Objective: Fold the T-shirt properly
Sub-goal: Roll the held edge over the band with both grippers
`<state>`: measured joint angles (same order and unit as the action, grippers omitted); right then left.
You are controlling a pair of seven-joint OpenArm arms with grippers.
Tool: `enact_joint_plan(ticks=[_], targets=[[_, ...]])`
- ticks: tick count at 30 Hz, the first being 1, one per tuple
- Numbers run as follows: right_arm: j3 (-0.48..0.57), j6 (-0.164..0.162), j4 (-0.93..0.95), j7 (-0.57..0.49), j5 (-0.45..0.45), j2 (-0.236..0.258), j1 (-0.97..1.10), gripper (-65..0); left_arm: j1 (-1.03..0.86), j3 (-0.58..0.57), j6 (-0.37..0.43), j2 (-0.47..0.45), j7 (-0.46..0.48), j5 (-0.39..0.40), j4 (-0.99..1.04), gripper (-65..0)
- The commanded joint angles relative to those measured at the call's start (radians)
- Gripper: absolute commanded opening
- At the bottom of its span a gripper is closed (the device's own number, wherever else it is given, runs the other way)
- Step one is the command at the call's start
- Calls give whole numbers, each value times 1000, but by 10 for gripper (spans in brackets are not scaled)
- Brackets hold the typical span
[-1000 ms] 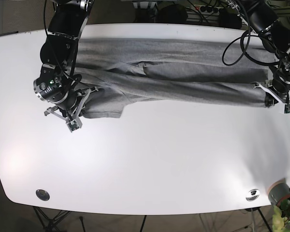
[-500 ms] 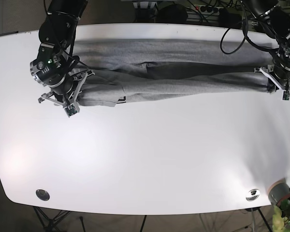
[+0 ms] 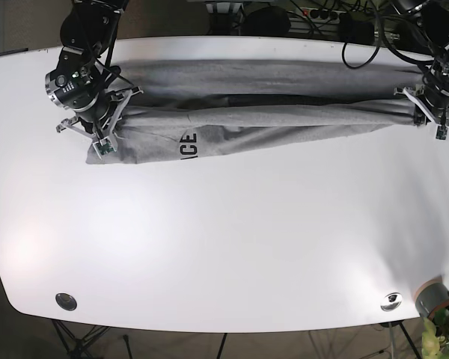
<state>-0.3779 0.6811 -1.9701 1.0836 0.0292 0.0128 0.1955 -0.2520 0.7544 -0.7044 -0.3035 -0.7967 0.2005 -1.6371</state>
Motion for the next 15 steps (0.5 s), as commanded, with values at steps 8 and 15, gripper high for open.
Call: enact_joint_plan(ticks=[8, 15], targets=[[-17, 2, -22, -15, -10, 11, 20, -604, 0, -62, 6, -96, 10, 0, 90, -650], [-17, -1, -31, -15, -10, 11, 26, -304, -25, -92, 6, -102, 10, 1, 59, -519]])
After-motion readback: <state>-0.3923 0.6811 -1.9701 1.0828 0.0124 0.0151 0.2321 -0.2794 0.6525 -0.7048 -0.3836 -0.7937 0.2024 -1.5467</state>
